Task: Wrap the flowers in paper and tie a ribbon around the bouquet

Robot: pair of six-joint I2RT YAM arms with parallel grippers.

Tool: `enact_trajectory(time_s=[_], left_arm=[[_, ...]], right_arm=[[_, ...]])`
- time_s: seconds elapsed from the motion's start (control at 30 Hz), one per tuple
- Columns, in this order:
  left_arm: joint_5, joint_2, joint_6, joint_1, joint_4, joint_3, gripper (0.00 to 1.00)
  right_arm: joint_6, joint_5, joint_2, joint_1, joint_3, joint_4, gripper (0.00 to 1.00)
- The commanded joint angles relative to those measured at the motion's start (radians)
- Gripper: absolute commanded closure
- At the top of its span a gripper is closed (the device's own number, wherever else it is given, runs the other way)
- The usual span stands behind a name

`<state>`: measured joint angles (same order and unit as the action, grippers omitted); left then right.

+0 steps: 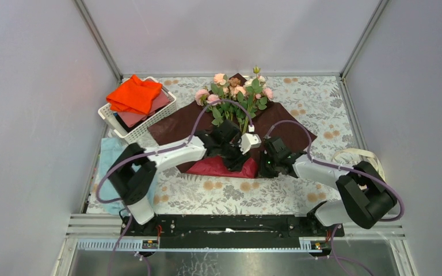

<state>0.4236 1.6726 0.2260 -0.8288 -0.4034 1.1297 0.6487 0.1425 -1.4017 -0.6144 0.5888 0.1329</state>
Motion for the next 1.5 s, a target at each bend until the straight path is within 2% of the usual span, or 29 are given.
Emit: enact_trajectory(time_s=[0.0, 0.07, 0.17, 0.2, 0.3, 0.33, 0.4, 0.53, 0.7, 0.87, 1.07, 1.13, 1.2, 1.47], left_arm=[[-0.081, 0.135, -0.113, 0.013, 0.102, 0.026, 0.52], [-0.096, 0.175, -0.139, 0.016, 0.130, 0.036, 0.52], [-0.082, 0.224, -0.146, 0.017, 0.138, 0.055, 0.52], [-0.074, 0.232, -0.146, 0.016, 0.135, 0.057, 0.52], [-0.067, 0.239, -0.150, 0.016, 0.132, 0.048, 0.52], [-0.067, 0.237, -0.152, 0.016, 0.132, 0.043, 0.52], [-0.060, 0.235, -0.151, 0.017, 0.129, 0.038, 0.52], [-0.049, 0.229, -0.152, 0.016, 0.129, 0.032, 0.52], [-0.042, 0.230, -0.154, 0.017, 0.126, 0.032, 0.52], [-0.048, 0.222, -0.148, 0.017, 0.121, 0.027, 0.52], [-0.052, 0.214, -0.144, 0.025, 0.115, 0.044, 0.52], [-0.060, 0.213, -0.136, 0.044, 0.108, 0.068, 0.52], [-0.060, 0.213, -0.134, 0.069, 0.105, 0.098, 0.51], [-0.035, 0.271, -0.151, 0.132, 0.108, 0.136, 0.48]], right_arm=[[0.039, -0.063, 0.037, 0.003, -0.018, 0.015, 1.00], [0.037, -0.083, 0.059, 0.004, -0.008, 0.057, 1.00], [0.034, -0.135, 0.118, 0.003, -0.004, 0.131, 0.94], [0.041, -0.153, 0.140, 0.003, -0.007, 0.152, 0.89], [0.119, -0.153, 0.205, 0.003, -0.041, 0.176, 0.56], [0.164, -0.147, 0.224, 0.002, -0.056, 0.178, 0.52], [0.266, -0.154, 0.262, 0.003, -0.083, 0.187, 0.48], [0.429, -0.259, 0.311, 0.003, -0.108, 0.187, 0.39], [0.545, -0.337, 0.190, 0.002, -0.066, 0.134, 0.32], [0.630, -0.373, 0.071, 0.003, -0.044, 0.178, 0.40], [0.640, -0.412, 0.085, 0.003, -0.078, 0.144, 0.66], [0.597, -0.433, 0.101, 0.004, -0.078, 0.126, 0.78], [0.526, -0.448, 0.107, 0.002, -0.056, 0.113, 0.85], [0.386, -0.561, 0.156, -0.027, -0.004, 0.142, 0.99]])
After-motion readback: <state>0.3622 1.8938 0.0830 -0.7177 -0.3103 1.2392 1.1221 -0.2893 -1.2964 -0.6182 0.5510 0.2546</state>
